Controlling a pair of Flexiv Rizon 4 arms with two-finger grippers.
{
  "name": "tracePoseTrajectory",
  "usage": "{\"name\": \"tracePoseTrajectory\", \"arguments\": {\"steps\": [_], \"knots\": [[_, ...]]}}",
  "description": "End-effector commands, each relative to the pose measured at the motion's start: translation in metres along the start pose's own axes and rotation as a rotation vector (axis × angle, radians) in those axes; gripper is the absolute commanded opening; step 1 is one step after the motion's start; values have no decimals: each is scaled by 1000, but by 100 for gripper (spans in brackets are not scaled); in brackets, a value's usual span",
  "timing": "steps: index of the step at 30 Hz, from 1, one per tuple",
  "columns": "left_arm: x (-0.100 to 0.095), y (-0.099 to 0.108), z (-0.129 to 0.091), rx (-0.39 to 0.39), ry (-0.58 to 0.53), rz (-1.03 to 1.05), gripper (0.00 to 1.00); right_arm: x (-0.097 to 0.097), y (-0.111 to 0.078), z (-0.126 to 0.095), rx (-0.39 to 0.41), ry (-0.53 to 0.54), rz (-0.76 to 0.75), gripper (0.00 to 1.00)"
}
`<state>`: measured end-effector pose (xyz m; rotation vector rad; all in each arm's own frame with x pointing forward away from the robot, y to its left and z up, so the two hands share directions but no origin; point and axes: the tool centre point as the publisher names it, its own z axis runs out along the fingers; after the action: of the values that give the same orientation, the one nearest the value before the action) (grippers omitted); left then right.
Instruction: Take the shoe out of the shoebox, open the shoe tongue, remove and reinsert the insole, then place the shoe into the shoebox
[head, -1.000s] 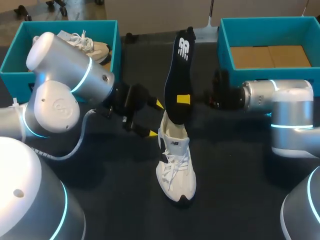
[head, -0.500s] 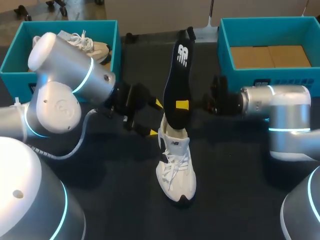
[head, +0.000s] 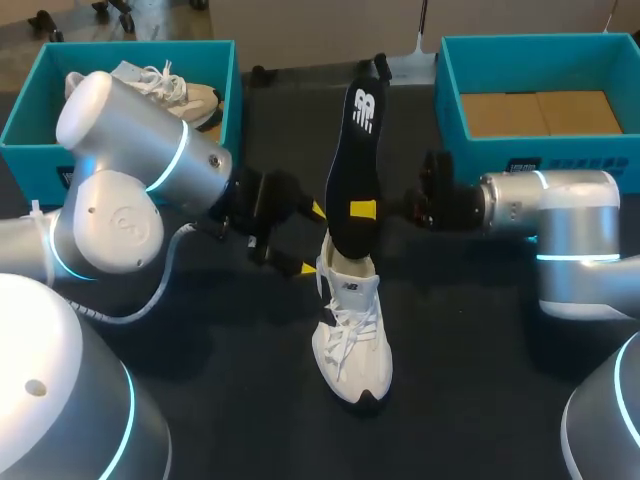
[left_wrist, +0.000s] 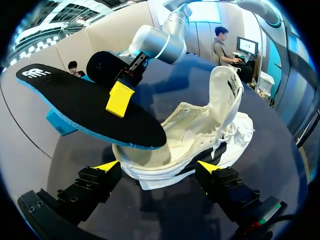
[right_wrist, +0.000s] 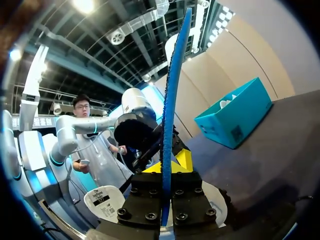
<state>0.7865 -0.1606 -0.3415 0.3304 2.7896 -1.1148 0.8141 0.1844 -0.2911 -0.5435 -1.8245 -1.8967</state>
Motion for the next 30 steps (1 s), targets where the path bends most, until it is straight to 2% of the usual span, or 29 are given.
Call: {"name": "tracePoseTrajectory", "arguments": {"steps": [1,16,21,30], "knots": [[1,0,1,-2,-2,0,100,1,0,6,11,1,4,0],[1,0,1,-2,-2,0,100,2,-6,12,28,-24,-5,0],[1,0,1,-2,-2,0,100,2,-11,14,13,-23,-56,0],[1,0,1,-2,-2,0,100,2,-20,12,51,-46,-68,0]]}}
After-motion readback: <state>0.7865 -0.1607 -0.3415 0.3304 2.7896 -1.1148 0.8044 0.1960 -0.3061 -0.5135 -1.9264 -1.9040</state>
